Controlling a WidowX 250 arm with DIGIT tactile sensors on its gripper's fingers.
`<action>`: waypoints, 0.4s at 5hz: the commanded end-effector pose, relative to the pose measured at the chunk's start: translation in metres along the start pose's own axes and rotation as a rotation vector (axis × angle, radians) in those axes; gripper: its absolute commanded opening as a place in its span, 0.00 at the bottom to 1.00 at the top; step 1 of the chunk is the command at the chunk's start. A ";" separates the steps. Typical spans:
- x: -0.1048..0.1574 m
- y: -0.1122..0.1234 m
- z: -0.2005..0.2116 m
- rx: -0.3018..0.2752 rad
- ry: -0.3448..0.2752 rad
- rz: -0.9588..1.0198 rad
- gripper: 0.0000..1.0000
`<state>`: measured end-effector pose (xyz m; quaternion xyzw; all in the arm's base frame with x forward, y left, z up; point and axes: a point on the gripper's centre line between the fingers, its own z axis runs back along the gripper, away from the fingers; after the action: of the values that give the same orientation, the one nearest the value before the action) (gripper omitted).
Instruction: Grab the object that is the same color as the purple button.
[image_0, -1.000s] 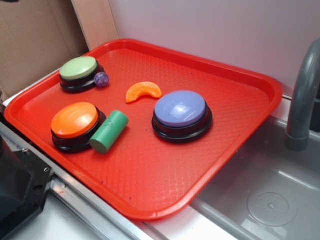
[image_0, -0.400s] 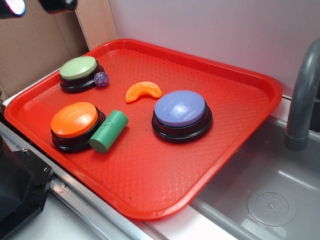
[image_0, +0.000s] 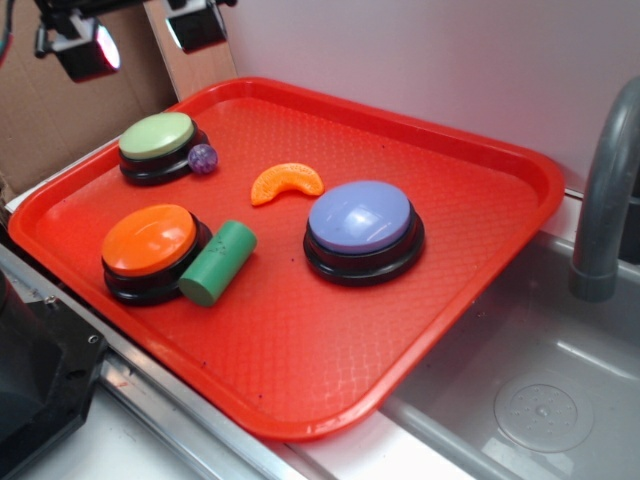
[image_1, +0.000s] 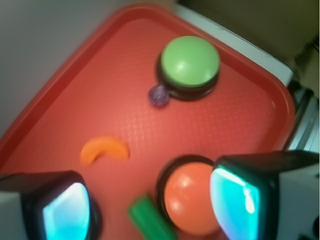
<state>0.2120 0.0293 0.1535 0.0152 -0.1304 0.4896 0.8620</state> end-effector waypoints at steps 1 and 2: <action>0.035 -0.002 -0.047 0.061 -0.131 0.268 1.00; 0.038 0.004 -0.067 0.101 -0.136 0.331 1.00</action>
<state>0.2481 0.0608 0.0865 0.0760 -0.1511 0.6237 0.7632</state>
